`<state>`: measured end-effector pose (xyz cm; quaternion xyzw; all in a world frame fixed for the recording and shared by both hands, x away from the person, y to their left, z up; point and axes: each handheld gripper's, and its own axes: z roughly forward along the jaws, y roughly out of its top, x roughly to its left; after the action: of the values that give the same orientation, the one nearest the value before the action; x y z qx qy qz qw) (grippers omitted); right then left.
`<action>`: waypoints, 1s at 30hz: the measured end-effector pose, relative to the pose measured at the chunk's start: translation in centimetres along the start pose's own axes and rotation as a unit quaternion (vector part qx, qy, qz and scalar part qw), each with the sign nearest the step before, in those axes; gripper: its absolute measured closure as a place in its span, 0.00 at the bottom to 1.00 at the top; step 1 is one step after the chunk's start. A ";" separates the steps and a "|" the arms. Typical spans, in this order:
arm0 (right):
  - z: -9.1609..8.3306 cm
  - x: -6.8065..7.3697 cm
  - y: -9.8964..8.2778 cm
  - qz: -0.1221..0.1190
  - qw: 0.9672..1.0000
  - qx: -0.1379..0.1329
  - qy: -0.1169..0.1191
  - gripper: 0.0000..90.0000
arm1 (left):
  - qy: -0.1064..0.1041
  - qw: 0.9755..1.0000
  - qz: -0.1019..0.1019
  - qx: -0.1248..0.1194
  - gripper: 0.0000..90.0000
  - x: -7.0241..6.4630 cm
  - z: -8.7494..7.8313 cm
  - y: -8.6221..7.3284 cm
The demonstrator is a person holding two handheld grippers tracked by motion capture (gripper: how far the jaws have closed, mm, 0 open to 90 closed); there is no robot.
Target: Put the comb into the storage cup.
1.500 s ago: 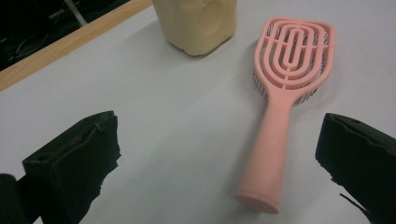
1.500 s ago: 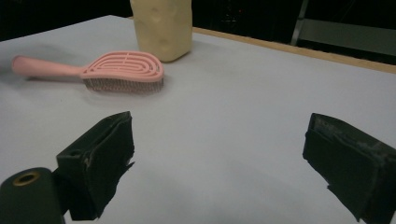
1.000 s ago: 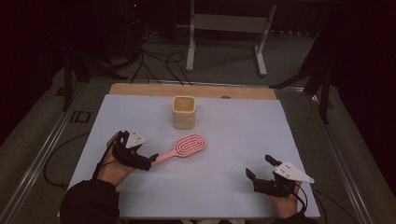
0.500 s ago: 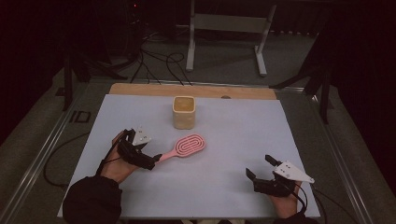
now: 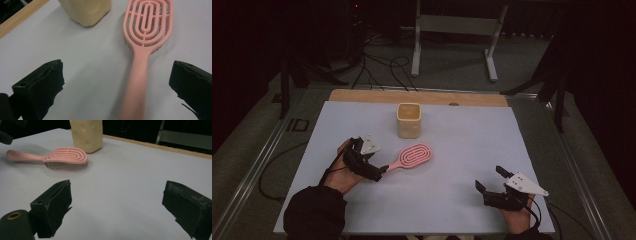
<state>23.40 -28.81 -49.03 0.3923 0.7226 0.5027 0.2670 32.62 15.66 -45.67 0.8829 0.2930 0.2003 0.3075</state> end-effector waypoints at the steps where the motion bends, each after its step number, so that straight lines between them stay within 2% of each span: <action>1: 0.0 0.0 0.0 0.000 1.000 0.000 0.000 0.09 | -0.001 1.000 -0.001 0.001 0.00 0.0 0.1 0.1; 30: 0.0 0.0 0.0 0.000 1.000 0.002 0.002 0.09 | -0.015 1.000 0.008 0.024 0.00 -0.2 1.7 1.7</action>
<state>23.43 -28.82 -49.05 0.3915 0.7240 0.5022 0.2652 34.08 13.73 -45.87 0.8951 0.2860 0.1827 0.2891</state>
